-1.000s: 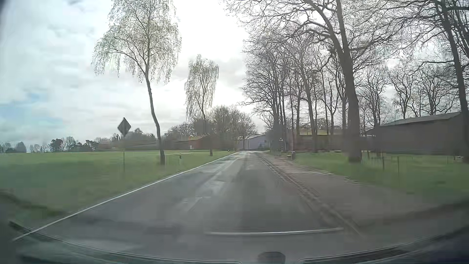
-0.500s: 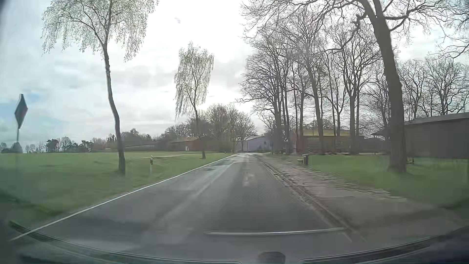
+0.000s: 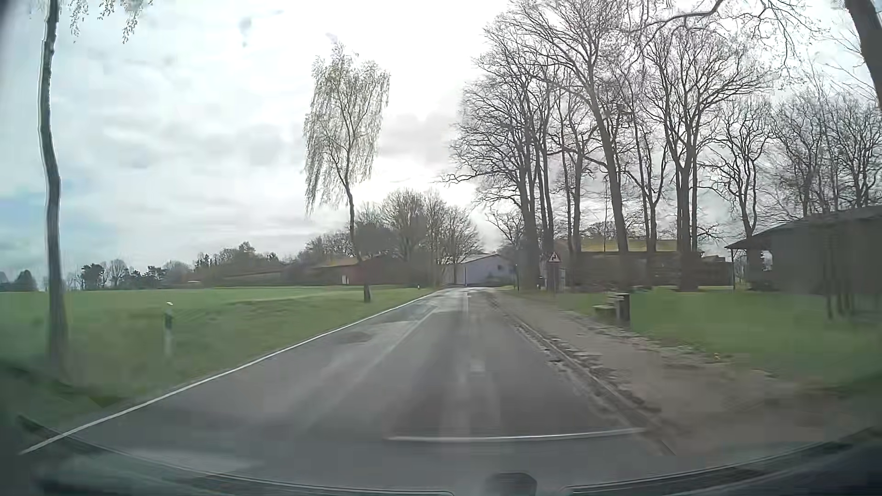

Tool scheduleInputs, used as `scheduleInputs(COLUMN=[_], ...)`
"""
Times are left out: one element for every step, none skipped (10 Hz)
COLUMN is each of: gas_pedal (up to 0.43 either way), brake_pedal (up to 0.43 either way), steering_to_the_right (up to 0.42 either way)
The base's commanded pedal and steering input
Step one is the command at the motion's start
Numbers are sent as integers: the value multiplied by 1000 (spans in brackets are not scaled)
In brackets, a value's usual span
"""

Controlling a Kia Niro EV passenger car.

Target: Follow the waypoints while adhering to traffic rules and regulations

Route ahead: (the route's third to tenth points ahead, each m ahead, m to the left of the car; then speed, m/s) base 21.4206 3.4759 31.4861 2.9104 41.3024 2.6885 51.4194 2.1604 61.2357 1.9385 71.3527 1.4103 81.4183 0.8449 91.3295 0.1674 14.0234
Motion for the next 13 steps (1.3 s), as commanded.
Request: scheduleInputs(gas_pedal=[189, 189, 189, 189, 189, 189, 189, 189, 189, 189, 189, 189, 177], brake_pedal=[0, 0, 0, 0, 0, 0, 0, 0, 6, 0, 0, 6, 0], steering_to_the_right=[-2, -2, -2, -2, -2, -2, -2, -2, -2, -2, -1, 0, 0])
